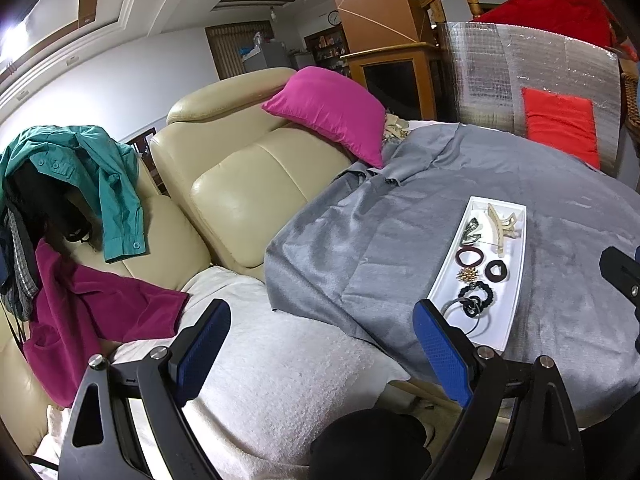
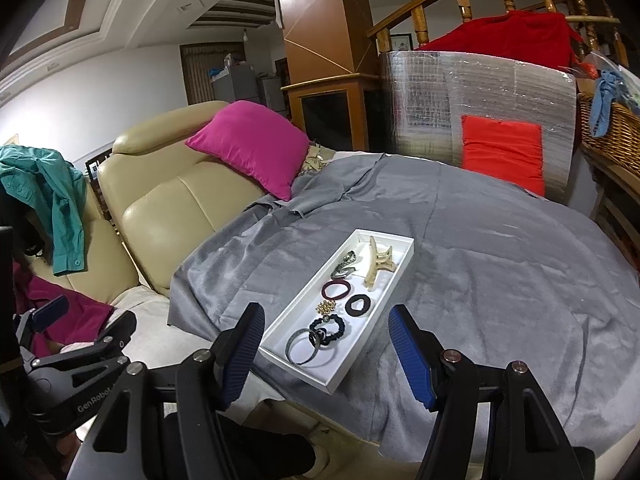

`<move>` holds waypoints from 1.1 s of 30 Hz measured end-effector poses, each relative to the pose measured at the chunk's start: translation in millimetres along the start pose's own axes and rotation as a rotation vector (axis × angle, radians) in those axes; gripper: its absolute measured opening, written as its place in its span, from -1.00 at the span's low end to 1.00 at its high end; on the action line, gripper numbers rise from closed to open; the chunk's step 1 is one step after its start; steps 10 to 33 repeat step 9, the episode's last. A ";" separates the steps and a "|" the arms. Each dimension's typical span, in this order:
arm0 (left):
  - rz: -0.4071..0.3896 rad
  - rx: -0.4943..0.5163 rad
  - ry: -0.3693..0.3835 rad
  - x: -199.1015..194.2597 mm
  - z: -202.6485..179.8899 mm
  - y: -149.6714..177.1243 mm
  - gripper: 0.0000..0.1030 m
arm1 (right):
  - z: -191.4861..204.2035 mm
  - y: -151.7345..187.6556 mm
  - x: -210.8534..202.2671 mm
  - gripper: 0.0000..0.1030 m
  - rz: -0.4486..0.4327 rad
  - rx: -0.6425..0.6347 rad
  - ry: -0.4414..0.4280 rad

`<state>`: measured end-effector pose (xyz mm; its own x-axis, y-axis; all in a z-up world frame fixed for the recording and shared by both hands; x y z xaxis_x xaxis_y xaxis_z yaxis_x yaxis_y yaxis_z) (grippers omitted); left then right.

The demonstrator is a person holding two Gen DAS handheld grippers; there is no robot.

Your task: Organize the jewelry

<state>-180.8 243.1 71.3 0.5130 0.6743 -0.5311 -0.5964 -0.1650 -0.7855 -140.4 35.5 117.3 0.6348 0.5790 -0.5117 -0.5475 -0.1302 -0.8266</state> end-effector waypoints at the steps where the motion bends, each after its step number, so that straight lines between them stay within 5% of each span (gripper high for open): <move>1: 0.002 0.002 -0.001 2.2 -0.1 -0.7 0.79 | -0.1 -1.2 2.7 0.33 0.000 0.001 -0.003; 9: -0.006 0.062 0.056 7.8 -43.6 -17.2 0.79 | -37.2 -12.2 15.5 0.33 -0.023 0.058 -0.010; 33: -0.006 0.062 0.056 7.8 -43.6 -17.2 0.79 | -37.2 -12.2 15.5 0.33 -0.023 0.058 -0.010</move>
Point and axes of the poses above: each gripper's, at about its wrist camera, not at the fingertips, and x roughly the way its jaws point, z to its left, y to its underside, the point moved 6 cm from there along x, roughly the way its jaws point, and after that the axes turned 10 degrees about -y, right-handed, at the moved point
